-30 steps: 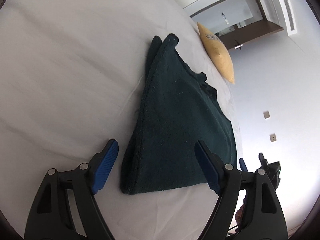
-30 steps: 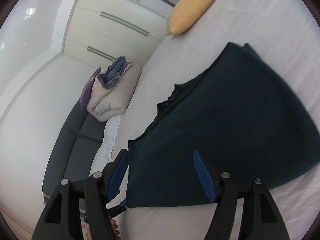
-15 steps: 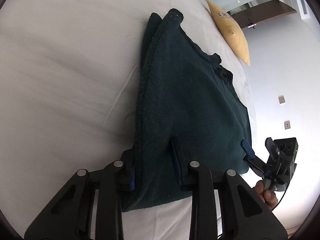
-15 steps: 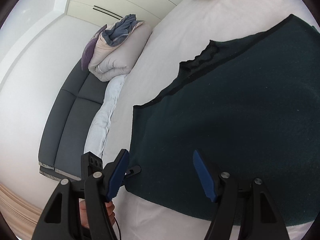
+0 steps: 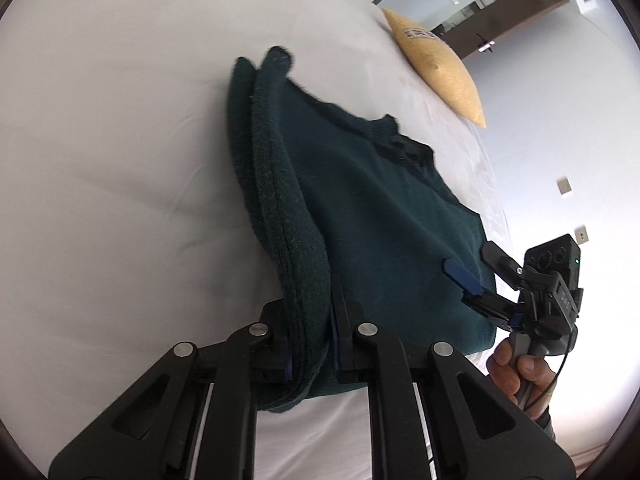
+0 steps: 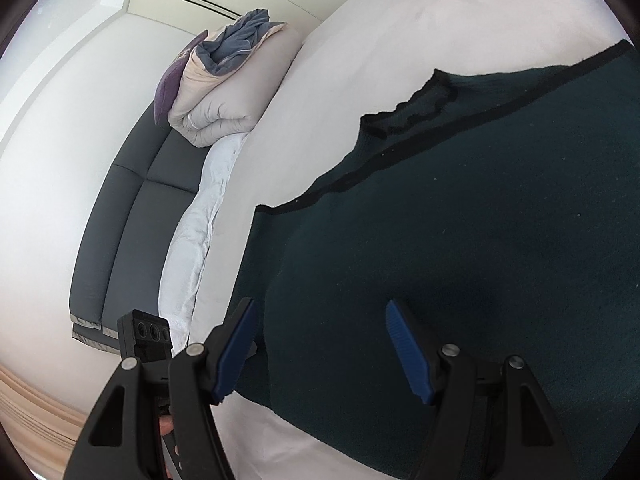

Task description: Fold small clothes

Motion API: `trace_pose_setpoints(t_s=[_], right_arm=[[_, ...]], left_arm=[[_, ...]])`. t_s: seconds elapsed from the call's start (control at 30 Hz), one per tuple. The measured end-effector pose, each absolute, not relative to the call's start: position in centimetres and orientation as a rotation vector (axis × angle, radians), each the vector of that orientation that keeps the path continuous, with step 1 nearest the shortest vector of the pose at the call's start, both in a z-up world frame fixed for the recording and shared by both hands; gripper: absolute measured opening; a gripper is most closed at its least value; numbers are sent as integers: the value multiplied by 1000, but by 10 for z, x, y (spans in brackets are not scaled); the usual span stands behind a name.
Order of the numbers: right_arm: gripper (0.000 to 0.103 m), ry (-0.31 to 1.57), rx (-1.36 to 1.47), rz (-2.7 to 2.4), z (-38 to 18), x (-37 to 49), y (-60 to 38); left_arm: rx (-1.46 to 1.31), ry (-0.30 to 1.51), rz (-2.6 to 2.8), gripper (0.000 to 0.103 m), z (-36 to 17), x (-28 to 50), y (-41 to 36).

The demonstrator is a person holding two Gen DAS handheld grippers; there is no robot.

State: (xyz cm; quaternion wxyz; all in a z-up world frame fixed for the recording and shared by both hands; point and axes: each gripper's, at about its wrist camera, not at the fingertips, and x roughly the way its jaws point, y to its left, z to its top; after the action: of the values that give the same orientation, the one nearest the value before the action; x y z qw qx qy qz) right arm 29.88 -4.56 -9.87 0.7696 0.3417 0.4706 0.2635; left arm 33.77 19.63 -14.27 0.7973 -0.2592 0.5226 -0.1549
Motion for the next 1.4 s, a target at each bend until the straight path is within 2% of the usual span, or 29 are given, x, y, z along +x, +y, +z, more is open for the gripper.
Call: trace_pose_setpoints(t_s=[0.13, 0.4, 0.57, 0.7, 0.73, 0.77, 0.8, 0.83, 0.87, 0.9, 0.97, 1.1, 1.4], right_arm=[[70, 1018, 817, 605, -98, 306, -68], [87, 1009, 976, 719, -96, 335, -95], [88, 1026, 1002, 757, -101, 350, -97], [87, 1072, 905, 723, -100, 359, -88], [85, 1075, 867, 709, -97, 361, -85], [78, 1079, 835, 694, -96, 362, -83], [67, 1090, 801, 670, -95, 363, -81], [61, 1104, 767, 641, -95, 364, -80], [47, 1115, 730, 612, -95, 365, -79], [38, 1124, 698, 586, -94, 365, -78], [35, 1119, 679, 568, -91, 365, -80], [21, 1105, 648, 527, -84, 367, -87], [13, 1100, 589, 443, -74, 370, -115]], left_arm=[[-478, 1094, -350, 10, -121, 343, 153], [-378, 1078, -466, 10, -111, 353, 39], [-328, 1115, -512, 10, -129, 349, 0], [-282, 1119, -506, 10, -134, 346, -13], [-279, 1118, -505, 10, -133, 346, -15], [-276, 1115, -504, 10, -132, 346, -16], [-274, 1113, -502, 10, -131, 345, -17], [-273, 1113, -501, 11, -130, 345, -18], [-270, 1110, -500, 11, -134, 336, -12], [-267, 1109, -499, 11, -133, 335, -14], [-260, 1107, -496, 10, -131, 339, -23], [-239, 1103, -504, 11, -124, 334, -22], [-188, 1095, -562, 11, -95, 332, -49]])
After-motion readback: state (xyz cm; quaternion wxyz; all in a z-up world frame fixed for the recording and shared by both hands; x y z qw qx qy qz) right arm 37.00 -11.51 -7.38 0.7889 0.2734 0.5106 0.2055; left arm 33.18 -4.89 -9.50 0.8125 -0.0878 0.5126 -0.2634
